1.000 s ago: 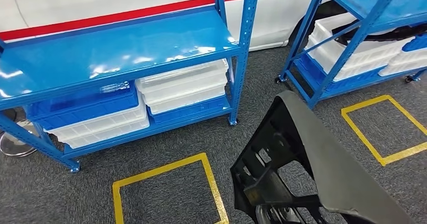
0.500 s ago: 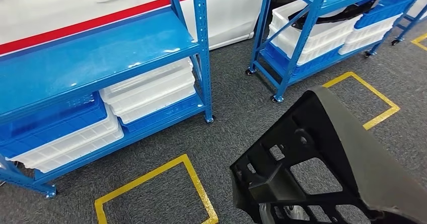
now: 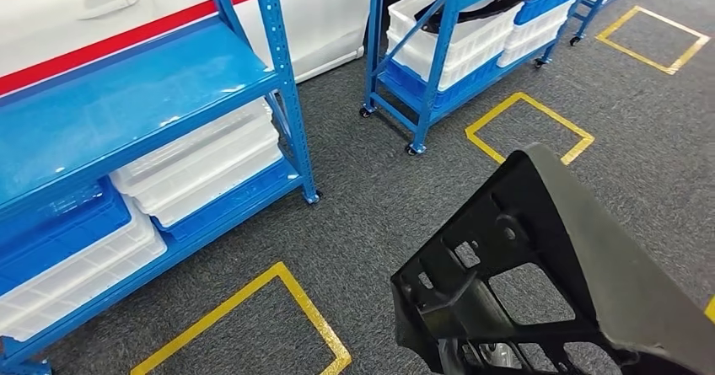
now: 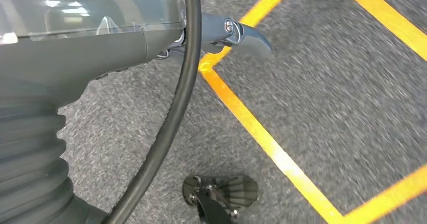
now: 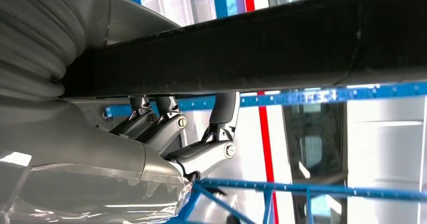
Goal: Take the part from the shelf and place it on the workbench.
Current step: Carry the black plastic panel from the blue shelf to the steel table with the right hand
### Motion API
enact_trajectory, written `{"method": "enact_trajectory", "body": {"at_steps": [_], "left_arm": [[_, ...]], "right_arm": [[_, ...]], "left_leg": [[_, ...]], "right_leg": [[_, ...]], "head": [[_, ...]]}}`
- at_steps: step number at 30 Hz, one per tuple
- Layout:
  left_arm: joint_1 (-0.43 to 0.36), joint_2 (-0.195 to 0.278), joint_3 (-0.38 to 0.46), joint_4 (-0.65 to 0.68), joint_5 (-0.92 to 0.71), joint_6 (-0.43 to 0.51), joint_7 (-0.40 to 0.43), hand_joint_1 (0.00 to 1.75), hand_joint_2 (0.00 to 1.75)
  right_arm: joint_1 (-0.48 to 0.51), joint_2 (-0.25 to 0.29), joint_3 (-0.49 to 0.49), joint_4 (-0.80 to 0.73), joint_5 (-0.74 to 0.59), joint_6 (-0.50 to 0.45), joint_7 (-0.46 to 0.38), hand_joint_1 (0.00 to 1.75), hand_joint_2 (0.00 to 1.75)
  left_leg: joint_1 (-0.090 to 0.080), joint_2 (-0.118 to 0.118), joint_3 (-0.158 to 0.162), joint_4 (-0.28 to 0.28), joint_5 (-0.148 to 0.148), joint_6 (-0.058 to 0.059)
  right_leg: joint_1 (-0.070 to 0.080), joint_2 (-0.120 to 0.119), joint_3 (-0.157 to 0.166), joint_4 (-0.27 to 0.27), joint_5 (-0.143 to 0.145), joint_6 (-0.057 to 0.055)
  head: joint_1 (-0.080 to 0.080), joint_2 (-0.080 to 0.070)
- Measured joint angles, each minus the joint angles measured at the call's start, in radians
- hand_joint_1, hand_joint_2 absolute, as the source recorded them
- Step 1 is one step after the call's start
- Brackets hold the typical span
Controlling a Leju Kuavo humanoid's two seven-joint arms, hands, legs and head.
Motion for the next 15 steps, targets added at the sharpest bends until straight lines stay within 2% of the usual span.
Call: {"method": "enact_trajectory", "body": {"at_steps": [1, 2, 4, 5, 7, 9, 10, 11, 12, 13, 14, 15], "left_arm": [[0.0, 0.0, -0.001, 0.0, 0.0, 0.0, 0.0, 0.0, 1.75], [-0.001, 0.0, -0.001, 0.0, 0.0, -0.001, 0.0, 0.0, 1.75], [-0.004, -0.001, -0.001, 0.0, 0.0, -0.001, 0.001, 0.0, 1.75], [-0.006, -0.001, -0.001, 0.0, 0.0, -0.001, 0.002, 0.0, 1.75], [-0.008, -0.002, -0.002, 0.0, 0.0, -0.001, 0.004, 0.0, 1.75], [-0.004, -0.002, -0.002, 0.0, 0.0, -0.002, 0.006, 0.0, 1.75], [-0.002, -0.001, -0.002, 0.0, 0.001, -0.002, 0.007, 0.0, 1.75], [0.001, -0.001, -0.002, 0.0, 0.001, -0.002, 0.008, 0.0, 1.75], [0.002, -0.001, -0.002, 0.0, 0.001, -0.002, 0.009, 0.0, 1.75], [0.002, -0.002, -0.002, 0.0, 0.001, -0.002, 0.009, 0.0, 1.75], [0.002, -0.002, -0.002, 0.0, 0.001, -0.002, 0.009, 0.0, 1.75], [0.002, -0.002, -0.002, 0.0, 0.001, -0.002, 0.009, 0.0, 1.75]], "right_arm": [[0.0, 0.0, 0.0, -0.001, 0.002, 0.001, 0.0, 1.75, 1.75], [0.001, 0.001, -0.001, -0.003, 0.003, 0.002, 0.0, 1.75, 1.75], [0.003, 0.002, -0.003, -0.004, 0.007, 0.002, 0.001, 1.75, 1.75], [0.005, 0.003, -0.003, -0.005, 0.01, 0.002, 0.001, 1.75, 1.75], [0.006, 0.005, -0.005, -0.007, 0.017, 0.002, 0.003, 1.75, 1.75], [0.005, 0.009, -0.005, -0.009, 0.021, 0.001, 0.005, 1.75, 1.75], [0.005, 0.01, -0.005, -0.009, 0.021, 0.001, 0.006, 1.75, 1.75], [0.006, 0.011, -0.005, -0.009, 0.022, 0.001, 0.007, 1.75, 1.75], [0.007, 0.011, -0.005, -0.009, 0.023, 0.001, 0.008, 1.75, 1.75], [0.008, 0.011, -0.006, -0.009, 0.023, 0.001, 0.009, 1.75, 1.75], [0.008, 0.011, -0.006, -0.009, 0.025, 0.001, 0.01, 1.75, 1.75], [0.009, 0.011, -0.006, -0.009, 0.027, 0.001, 0.01, 1.75, 1.75]], "left_leg": [[-0.002, 0.009, 0.0, 0.004, -0.004, -0.007], [-0.003, 0.017, 0.002, 0.007, -0.008, -0.013], [-0.003, 0.033, 0.007, 0.009, -0.009, -0.024], [0.0, 0.031, 0.009, 0.011, -0.013, -0.03], [0.006, -0.007, -0.007, 0.051, -0.048, -0.038], [0.008, -0.056, -0.057, 0.168, -0.116, -0.04], [0.008, -0.066, -0.088, 0.235, -0.143, -0.04], [0.008, -0.07, -0.111, 0.284, -0.155, -0.04], [0.008, -0.073, -0.12, 0.297, -0.146, -0.038], [0.008, -0.076, -0.11, 0.271, -0.118, -0.035], [0.008, -0.086, -0.085, 0.212, -0.078, -0.032], [0.009, -0.112, -0.056, 0.146, -0.045, -0.027]], "right_leg": [[0.002, -0.014, 0.03, -0.053, 0.014, -0.004], [0.006, -0.021, 0.043, -0.08, 0.018, -0.01], [0.01, -0.007, 0.041, -0.088, 0.018, -0.024], [0.01, 0.001, 0.04, -0.09, 0.02, -0.031], [0.008, 0.019, 0.039, -0.096, 0.026, -0.045], [0.009, 0.037, 0.037, -0.097, 0.03, -0.053], [0.01, 0.049, 0.035, -0.097, 0.03, -0.055], [0.012, 0.061, 0.034, -0.096, 0.031, -0.056], [0.014, 0.075, 0.034, -0.094, 0.031, -0.057], [0.015, 0.088, 0.034, -0.093, 0.031, -0.057], [0.015, 0.102, 0.035, -0.091, 0.031, -0.057], [0.014, 0.115, 0.035, -0.09, 0.031, -0.056]], "head": [[0.0, 0.0], [0.0, 0.0], [0.0, 0.0], [0.0, 0.0], [0.0, 0.0], [0.0, 0.0], [0.0, 0.0], [0.0, 0.0], [0.0, 0.0], [0.0, 0.0], [0.0, 0.0], [0.0, 0.0]]}}
